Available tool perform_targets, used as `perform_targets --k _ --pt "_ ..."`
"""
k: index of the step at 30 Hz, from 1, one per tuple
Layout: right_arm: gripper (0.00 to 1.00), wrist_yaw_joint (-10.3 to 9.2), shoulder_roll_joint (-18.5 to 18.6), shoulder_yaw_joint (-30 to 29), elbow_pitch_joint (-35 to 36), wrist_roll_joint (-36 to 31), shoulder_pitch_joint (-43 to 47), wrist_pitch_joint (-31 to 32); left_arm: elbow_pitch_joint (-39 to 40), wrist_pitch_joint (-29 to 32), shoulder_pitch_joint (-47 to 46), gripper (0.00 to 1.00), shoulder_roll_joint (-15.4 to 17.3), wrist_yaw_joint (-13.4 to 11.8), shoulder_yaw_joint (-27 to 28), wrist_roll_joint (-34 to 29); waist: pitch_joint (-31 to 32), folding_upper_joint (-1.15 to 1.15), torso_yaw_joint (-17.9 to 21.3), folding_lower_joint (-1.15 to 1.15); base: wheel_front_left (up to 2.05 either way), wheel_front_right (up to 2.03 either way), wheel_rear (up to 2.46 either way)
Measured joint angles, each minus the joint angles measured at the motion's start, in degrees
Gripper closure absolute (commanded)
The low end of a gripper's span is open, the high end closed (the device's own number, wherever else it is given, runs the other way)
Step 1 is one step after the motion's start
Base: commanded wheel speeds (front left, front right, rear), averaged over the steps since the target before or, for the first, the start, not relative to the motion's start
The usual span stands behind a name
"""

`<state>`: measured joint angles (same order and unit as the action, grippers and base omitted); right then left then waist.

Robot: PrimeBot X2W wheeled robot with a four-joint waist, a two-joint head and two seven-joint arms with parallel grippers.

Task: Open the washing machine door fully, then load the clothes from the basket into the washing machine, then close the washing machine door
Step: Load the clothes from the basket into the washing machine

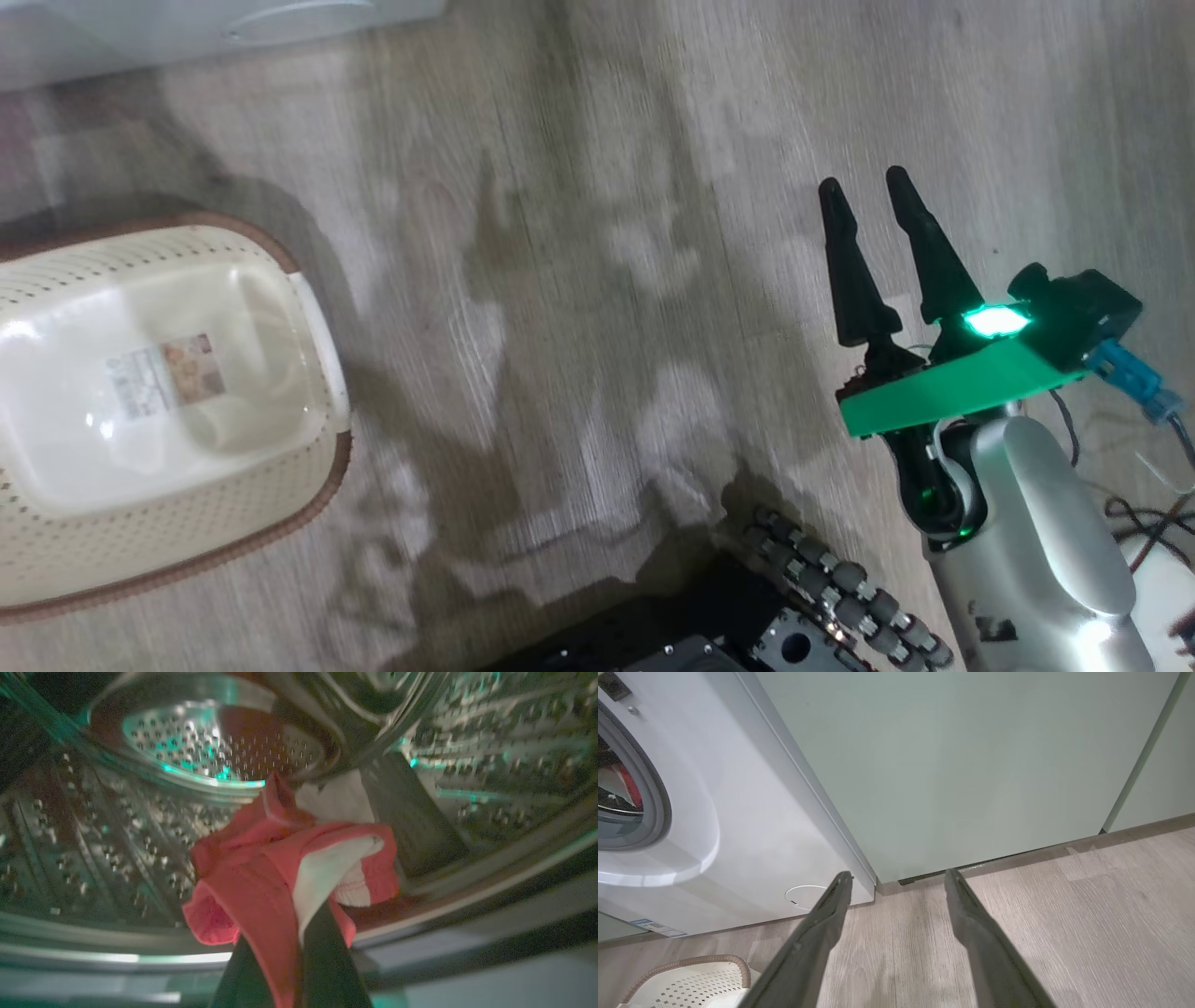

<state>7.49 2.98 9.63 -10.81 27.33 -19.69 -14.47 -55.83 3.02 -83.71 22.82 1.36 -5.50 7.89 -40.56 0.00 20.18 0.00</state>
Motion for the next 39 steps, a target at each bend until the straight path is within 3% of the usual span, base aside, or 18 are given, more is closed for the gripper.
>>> perform_targets --k 16,28,29,30,39 --pt "0.0 0.0 -0.31 4.17 0.97 3.9 -3.87 0.0 -5.83 -12.21 -14.69 1.0 4.17 -1.51 -2.71 -3.7 -7.7 0.0 4.88 0.01 0.0 0.0 0.0" --pt "0.0 0.0 -0.37 6.16 1.25 5.58 -4.6 0.0 -12.12 -14.54 -21.03 1.0 5.64 -0.56 -6.02 -5.93 -10.93 0.0 7.96 0.0 0.0 0.0 0.0" --pt "0.0 0.0 -0.37 6.31 1.25 5.64 -4.63 0.0 -12.62 -14.82 -21.03 0.66 5.64 -0.59 -6.08 -5.93 -10.92 0.0 8.02 0.0 0.0 0.0 0.0" --pt "0.0 0.0 -0.37 6.41 1.25 5.68 -4.66 0.0 -13.06 -15.1 -21.03 0.0 5.64 -0.62 -6.2 -5.93 -10.89 0.0 8.05 0.0 0.0 0.0 0.0" --pt "0.0 0.0 -0.4 5.63 0.55 6.0 -5.39 0.0 -15.78 -16.74 -21.59 0.0 5.27 -1.11 -7.12 -5.63 -9.54 0.0 7.53 0.0 0.0 0.0 0.0"
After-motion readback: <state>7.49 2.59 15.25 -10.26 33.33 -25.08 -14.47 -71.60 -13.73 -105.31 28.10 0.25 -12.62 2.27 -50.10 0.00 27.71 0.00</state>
